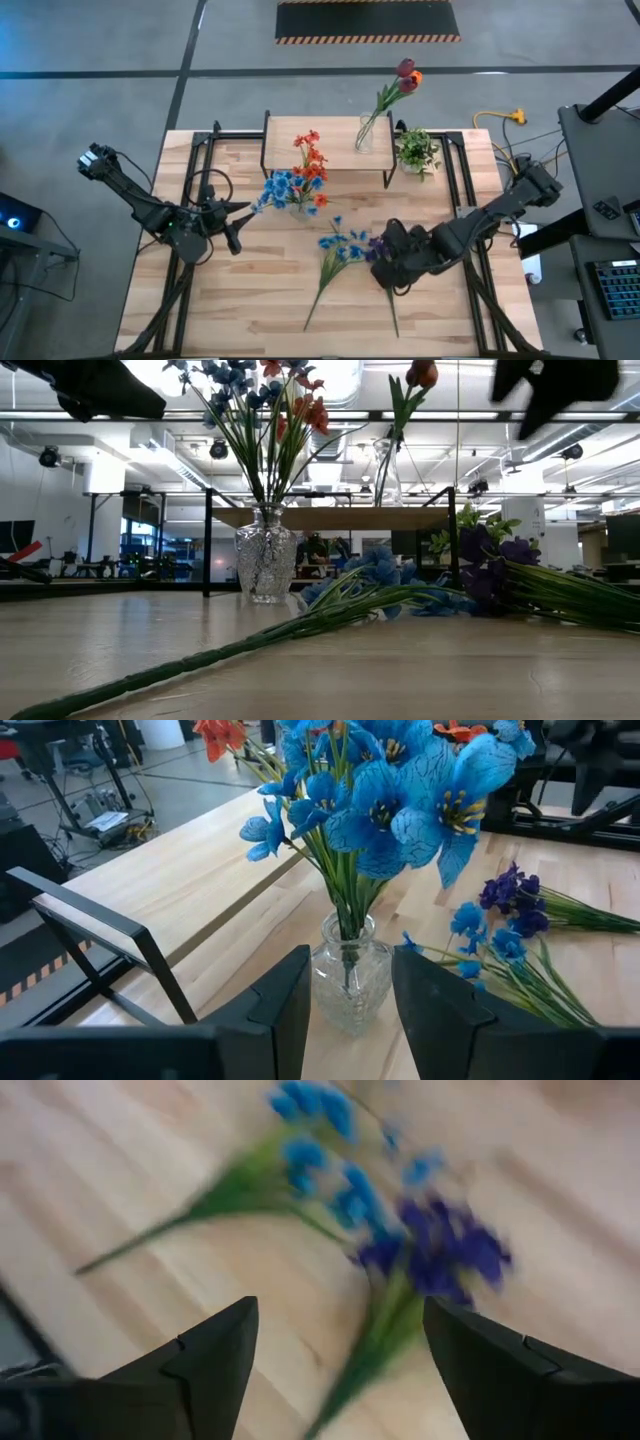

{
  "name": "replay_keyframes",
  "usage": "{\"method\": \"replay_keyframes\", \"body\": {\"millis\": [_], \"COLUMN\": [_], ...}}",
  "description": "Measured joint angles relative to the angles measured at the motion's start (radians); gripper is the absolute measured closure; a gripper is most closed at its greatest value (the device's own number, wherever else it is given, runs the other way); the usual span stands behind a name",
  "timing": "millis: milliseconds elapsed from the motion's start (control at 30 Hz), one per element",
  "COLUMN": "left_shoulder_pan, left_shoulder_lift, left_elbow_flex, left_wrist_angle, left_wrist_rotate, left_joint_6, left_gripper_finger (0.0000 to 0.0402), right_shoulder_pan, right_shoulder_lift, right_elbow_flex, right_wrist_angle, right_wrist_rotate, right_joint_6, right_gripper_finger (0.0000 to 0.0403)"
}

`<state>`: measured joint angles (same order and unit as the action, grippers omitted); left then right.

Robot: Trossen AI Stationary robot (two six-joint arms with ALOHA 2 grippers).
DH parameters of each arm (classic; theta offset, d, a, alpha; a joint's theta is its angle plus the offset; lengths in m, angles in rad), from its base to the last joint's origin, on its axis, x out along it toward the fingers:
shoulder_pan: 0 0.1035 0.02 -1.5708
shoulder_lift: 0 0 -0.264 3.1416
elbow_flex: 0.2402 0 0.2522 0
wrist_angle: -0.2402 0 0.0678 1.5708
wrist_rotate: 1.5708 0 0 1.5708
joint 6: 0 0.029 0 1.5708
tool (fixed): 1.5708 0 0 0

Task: Pick and place flowers into a vace then onto a shelf
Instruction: Put the purple flowers into the transparent vase

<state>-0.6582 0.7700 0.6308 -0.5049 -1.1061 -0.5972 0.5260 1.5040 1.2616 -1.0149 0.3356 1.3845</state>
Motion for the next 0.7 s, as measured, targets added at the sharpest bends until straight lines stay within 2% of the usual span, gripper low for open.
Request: {"method": "replay_keyframes", "body": {"millis": [133, 233, 433, 700], "left_shoulder_pan": [0.002, 0.003, 0.003, 0.003], "left_shoulder_lift": [0.0, 0.001, 0.009, 0.023], "left_elbow_flex": [0.0, 0.0, 0.0, 0.0], "left_wrist_angle": [-0.001, -0.011, -0.011, -0.011], "left_wrist_rotate": [0.0, 0.0, 0.001, 0.003], "left_joint_6": [0.001, 0.004, 0.01, 0.011], "left_gripper_finger": [0.0276, 0.0276, 0.0276, 0.0276], "right_shoulder_pan": [0.0, 0.0, -0.003, -0.006], "right_shoulder_lift": [0.044, 0.076, 0.139, 0.237], "right_elbow_flex": [-0.025, -0.032, -0.032, -0.033], "right_wrist_angle": [-0.042, -0.037, -0.03, 0.013], "right_wrist_rotate": [-0.099, -0.134, -0.136, -0.136], "right_joint_6": [0.197, 0.276, 0.328, 0.321], "right_gripper_finger": [0.0138, 0.0143, 0.0153, 0.0156]}}
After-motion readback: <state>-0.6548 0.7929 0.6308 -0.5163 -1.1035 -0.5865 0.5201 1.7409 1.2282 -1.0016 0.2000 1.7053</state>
